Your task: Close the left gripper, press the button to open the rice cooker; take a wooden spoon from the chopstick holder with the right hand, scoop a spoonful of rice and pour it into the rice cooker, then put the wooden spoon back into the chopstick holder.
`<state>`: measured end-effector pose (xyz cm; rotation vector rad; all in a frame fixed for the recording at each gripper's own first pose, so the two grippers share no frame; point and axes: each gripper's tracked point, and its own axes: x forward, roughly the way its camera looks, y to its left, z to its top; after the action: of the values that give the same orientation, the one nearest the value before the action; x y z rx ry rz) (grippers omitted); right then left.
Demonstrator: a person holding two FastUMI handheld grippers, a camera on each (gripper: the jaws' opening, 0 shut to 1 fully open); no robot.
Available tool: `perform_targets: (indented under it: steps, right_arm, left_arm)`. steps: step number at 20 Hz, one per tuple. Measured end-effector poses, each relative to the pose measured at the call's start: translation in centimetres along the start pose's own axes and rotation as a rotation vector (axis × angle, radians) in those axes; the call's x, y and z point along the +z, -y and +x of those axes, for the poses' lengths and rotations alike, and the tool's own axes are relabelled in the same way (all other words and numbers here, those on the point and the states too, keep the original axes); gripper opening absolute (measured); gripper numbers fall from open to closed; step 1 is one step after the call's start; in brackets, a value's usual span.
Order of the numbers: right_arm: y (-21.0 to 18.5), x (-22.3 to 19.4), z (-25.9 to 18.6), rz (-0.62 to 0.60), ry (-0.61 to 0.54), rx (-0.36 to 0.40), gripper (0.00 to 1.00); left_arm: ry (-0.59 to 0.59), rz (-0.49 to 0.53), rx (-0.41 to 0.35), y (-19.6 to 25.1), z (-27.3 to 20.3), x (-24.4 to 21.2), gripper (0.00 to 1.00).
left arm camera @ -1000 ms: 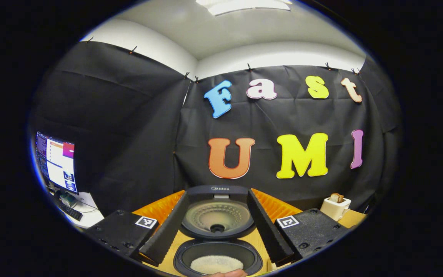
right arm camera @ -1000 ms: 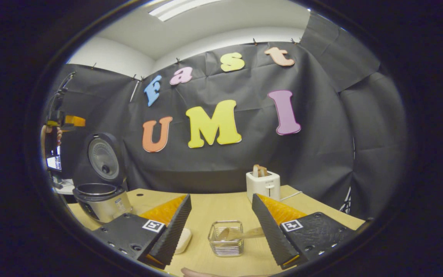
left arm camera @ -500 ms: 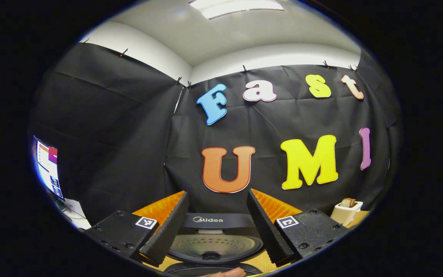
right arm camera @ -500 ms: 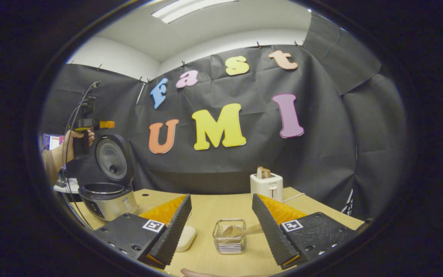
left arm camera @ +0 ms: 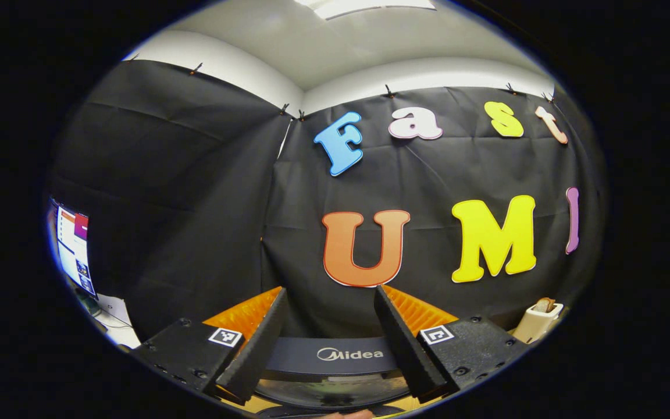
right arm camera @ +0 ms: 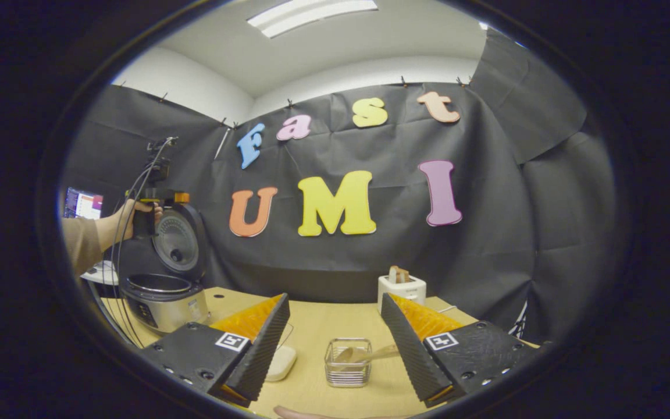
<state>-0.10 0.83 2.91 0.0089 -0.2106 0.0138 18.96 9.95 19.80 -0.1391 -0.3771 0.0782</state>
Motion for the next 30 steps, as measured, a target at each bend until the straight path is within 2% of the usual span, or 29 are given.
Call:
perform_targets:
  steps: [1,2,7,14,19,20,21,26,30]
  right_arm:
    - [-0.4,-0.1,-0.1,-0.010,-0.004,0.004,0.94]
    - [-0.7,-0.2,-0.1,-0.022,-0.007,0.008,0.94]
    - [-2.8,0.5,-1.0,-0.031,-0.002,0.042,0.94]
    - [-4.9,-0.1,-1.3,-0.049,0.000,0.081,0.96]
    - [-5.5,-1.7,-0.8,-0.036,-0.044,0.081,0.95]
    - [-5.7,-1.7,-0.8,-0.035,-0.047,0.083,0.94]
    - [-5.7,-1.8,-0.9,-0.036,-0.048,0.081,0.95]
    - [-6.1,-2.3,-0.7,-0.042,-0.061,0.085,0.95]
    - [-6.2,-2.5,-0.7,-0.051,-0.071,0.083,0.94]
  left_arm:
    - [-0.007,0.016,-0.006,0.2,-0.5,0.0,0.90]
    - [-0.011,0.025,-0.011,0.1,-1.0,-0.1,0.97]
    - [-0.037,0.028,-0.027,0.3,-4.5,-0.6,0.96]
    - [-0.105,0.046,-0.090,0.6,-11.0,-2.9,0.95]
    - [-0.080,0.164,-0.094,1.2,-14.9,-4.6,0.92]
    - [-0.087,0.173,-0.104,1.6,-15.8,-5.3,0.80]
    - [-0.092,0.180,-0.112,2.0,-16.5,-6.0,0.88]
    - [-0.112,0.196,-0.109,2.2,-19.6,-8.9,0.89]
    - [-0.139,0.143,-0.142,2.3,-21.1,-11.4,0.88]
